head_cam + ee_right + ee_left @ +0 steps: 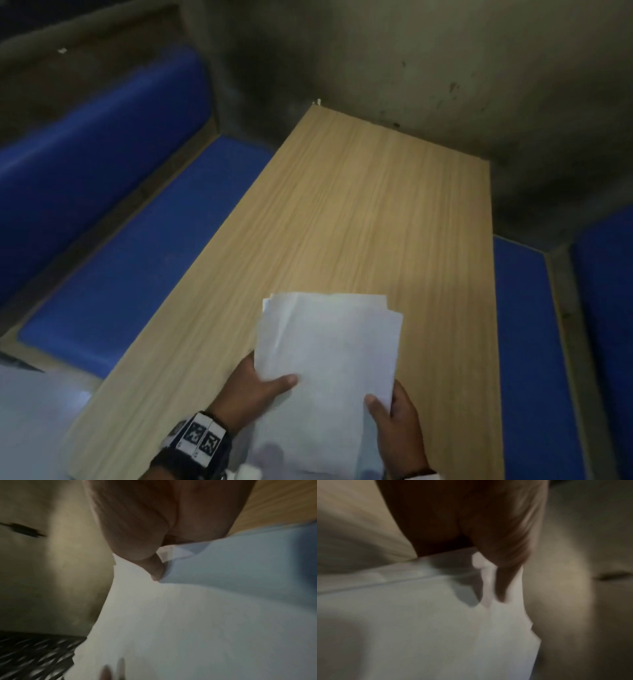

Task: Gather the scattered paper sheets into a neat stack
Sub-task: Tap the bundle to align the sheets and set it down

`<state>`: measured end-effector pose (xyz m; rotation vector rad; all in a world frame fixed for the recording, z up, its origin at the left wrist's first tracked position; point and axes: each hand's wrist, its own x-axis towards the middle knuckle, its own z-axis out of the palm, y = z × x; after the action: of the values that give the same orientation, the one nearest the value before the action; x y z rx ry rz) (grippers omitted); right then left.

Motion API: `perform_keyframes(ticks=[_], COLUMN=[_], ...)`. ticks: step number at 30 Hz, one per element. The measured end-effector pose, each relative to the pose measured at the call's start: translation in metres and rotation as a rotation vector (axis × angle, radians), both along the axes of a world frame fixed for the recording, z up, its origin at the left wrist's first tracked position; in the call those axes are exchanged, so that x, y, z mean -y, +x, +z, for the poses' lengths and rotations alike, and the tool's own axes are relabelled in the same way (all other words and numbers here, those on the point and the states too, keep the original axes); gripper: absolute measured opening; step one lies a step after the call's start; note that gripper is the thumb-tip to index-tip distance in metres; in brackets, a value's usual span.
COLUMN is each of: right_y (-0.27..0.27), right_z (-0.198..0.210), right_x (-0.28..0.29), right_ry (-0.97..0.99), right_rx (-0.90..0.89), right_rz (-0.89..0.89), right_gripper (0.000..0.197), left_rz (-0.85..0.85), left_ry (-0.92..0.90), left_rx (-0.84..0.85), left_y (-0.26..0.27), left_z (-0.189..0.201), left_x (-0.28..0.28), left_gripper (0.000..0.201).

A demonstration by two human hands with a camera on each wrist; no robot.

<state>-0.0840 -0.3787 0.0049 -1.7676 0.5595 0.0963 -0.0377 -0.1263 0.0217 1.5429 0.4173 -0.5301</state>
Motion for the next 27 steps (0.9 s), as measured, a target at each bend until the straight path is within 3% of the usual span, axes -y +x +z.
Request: perform_keyframes(ticks=[3,5,8,12,14,15,19,21,23,25,27], right_y=[0.008,0.009,0.010,0.009,0.008,0.009,0.013,0.015,0.017,0.019,0.020], right_z=[0.038,0.053,0.049,0.039,0.046,0.050,0.070,0.081,0.090,0.095,0.096], right_x=[0.004,0.007,0.009,0.009,0.009,0.009,0.008,0.006,0.003,-0.001,-0.006], right_ry=[-0.002,0.013,0.045,0.079,0.093,0.090,0.185,0.185,0.124,0.081,0.051], right_rx=[0.230,0.381,0.354,0.256,0.265,0.296,0.386,0.460,0.504,0.520,0.509], right_rz=[-0.055,-0.067,-0.159,-0.140,-0.129,-0.120,-0.210,-0.258,-0.273,-0.307,-0.350], right_gripper=[0.046,0.060,0.073,0.045,0.061,0.063,0.035,0.045,0.055,0.055,0.049], left_rz=[0.006,-0.007,-0.041,-0.065,-0.049,-0.030,0.061,0.135,0.183,0.219,0.244], left_ry=[0.104,0.109,0.098,0.049,0.037,0.018,0.009,0.020,0.036,0.077,0.124], left_rx=[0.140,0.220,0.265,0.263,0.305,0.326,0.474,0.571,0.672,0.719,0.720], left_y=[0.015,0.021,0.027,0.022,0.017,0.016,0.010,0.010,0.010,0.011,0.011], left_z=[0.030,0.050,0.054,0.041,0.041,0.043,0.059,0.071,0.076,0.082,0.084], left_x=[0.010,0.017,0.023,0.029,0.030,0.031,0.038,0.041,0.043,0.047,0.053], left_gripper=[0.061,0.044,0.046,0.045,0.045,0.044,0.033,0.029,0.043,0.048,0.040])
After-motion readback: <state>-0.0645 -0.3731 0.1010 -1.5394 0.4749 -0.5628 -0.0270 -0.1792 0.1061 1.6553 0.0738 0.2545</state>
